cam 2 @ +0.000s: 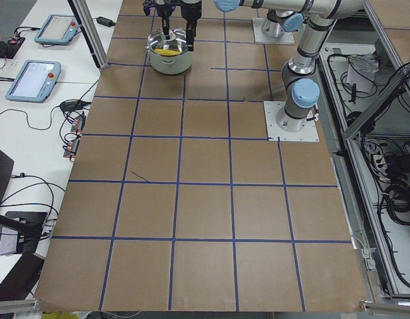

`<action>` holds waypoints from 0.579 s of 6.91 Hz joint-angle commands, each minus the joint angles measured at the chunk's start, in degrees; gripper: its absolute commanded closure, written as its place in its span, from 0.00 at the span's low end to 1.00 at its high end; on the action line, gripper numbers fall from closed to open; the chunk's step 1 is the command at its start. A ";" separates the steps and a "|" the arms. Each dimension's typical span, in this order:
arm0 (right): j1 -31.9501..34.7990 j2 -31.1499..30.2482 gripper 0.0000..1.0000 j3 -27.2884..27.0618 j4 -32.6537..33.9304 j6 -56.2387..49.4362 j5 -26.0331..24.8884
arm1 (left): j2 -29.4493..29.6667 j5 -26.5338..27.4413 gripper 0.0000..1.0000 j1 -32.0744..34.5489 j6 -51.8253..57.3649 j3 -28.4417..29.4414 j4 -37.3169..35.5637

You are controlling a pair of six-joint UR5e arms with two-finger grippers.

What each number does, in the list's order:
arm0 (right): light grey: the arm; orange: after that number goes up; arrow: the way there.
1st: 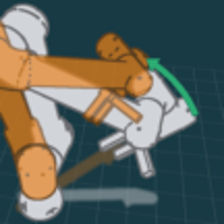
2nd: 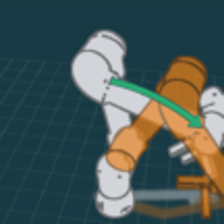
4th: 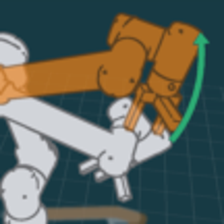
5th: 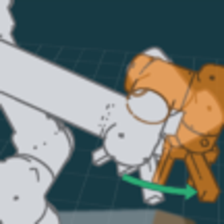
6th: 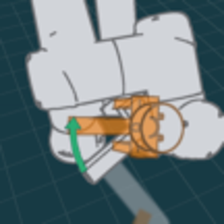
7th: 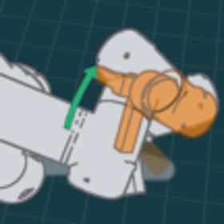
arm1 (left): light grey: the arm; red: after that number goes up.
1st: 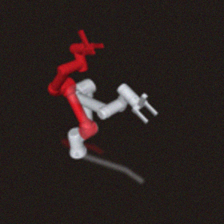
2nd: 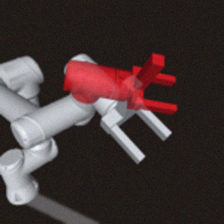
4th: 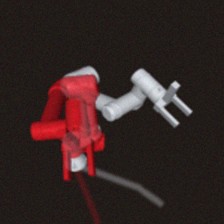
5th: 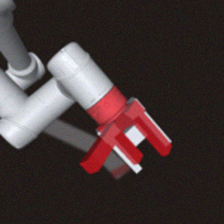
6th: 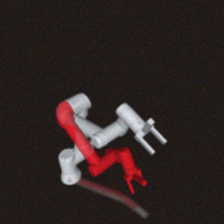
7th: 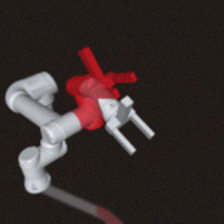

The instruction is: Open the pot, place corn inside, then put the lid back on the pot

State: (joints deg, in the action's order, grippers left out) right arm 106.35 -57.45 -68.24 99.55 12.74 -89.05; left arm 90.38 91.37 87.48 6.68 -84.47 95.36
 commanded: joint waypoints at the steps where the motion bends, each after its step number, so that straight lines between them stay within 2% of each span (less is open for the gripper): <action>1: 0.00 0.06 0.06 0.04 0.03 0.00 0.10 | -0.03 -0.14 0.00 0.06 0.00 -0.17 0.00; 2: 0.00 -0.20 0.01 0.21 0.12 -0.08 0.28 | -0.03 -0.14 0.00 0.06 0.00 -0.17 0.00; 4: -0.96 -0.64 0.00 3.27 -0.84 -0.78 0.19 | -0.12 -0.14 0.00 0.06 0.00 -0.17 0.00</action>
State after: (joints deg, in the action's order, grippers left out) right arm 106.05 -57.85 -66.90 99.44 12.43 -88.81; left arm 90.32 91.24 87.54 6.68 -84.63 95.36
